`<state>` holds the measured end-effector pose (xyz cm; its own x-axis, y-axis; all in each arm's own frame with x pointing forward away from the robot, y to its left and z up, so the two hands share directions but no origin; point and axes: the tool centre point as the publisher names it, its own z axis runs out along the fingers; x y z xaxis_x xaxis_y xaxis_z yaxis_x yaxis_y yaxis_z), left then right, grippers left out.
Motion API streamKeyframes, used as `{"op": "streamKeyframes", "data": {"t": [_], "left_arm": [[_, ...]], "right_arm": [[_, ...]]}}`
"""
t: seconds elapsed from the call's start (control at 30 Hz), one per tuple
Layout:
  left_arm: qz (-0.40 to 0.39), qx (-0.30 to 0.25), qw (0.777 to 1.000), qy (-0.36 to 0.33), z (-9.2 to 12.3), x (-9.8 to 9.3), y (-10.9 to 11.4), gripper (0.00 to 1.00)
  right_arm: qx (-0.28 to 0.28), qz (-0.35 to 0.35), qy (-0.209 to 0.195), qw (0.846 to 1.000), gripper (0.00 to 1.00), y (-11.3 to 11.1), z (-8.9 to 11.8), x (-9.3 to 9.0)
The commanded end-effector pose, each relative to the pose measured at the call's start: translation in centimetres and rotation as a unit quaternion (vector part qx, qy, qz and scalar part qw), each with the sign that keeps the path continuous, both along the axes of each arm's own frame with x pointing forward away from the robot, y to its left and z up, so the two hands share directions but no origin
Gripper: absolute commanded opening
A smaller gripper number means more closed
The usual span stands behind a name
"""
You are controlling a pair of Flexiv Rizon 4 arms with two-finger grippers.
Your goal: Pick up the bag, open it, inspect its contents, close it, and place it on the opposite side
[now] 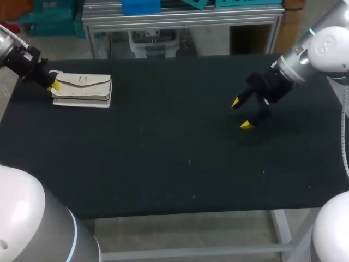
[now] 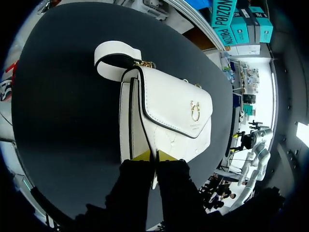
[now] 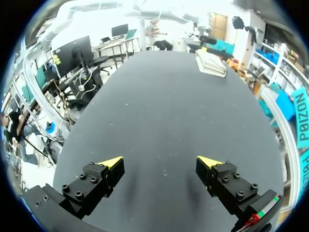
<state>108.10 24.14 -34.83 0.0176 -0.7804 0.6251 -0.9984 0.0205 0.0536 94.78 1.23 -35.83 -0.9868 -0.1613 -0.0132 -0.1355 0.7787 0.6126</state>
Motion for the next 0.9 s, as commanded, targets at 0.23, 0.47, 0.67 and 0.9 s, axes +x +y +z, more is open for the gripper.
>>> {"op": "streamKeyframes", "data": {"t": [0.23, 0.47, 0.67, 0.9], "left_arm": [[0.000, -0.018, 1.000, -0.010, 0.0, -2.0, -3.7, 0.00], [0.000, -0.018, 1.000, -0.010, 0.0, -2.0, -3.7, 0.00], [0.000, -0.018, 1.000, -0.010, 0.0, -2.0, -3.7, 0.00], [0.011, 0.002, 1.000, 0.000, -1.3, -4.9, -8.3, 0.00]], "right_arm": [[-0.004, -0.001, -0.003, 1.000, 1.00, 0.2, 0.2, -0.3], [-0.004, -0.001, -0.003, 1.000, 1.00, 0.2, 0.2, -0.3], [-0.004, -0.001, -0.003, 1.000, 1.00, 0.2, 0.2, -0.3], [0.001, -0.037, -0.018, 0.999, 1.00, 1.4, -0.7, -0.4]]}}
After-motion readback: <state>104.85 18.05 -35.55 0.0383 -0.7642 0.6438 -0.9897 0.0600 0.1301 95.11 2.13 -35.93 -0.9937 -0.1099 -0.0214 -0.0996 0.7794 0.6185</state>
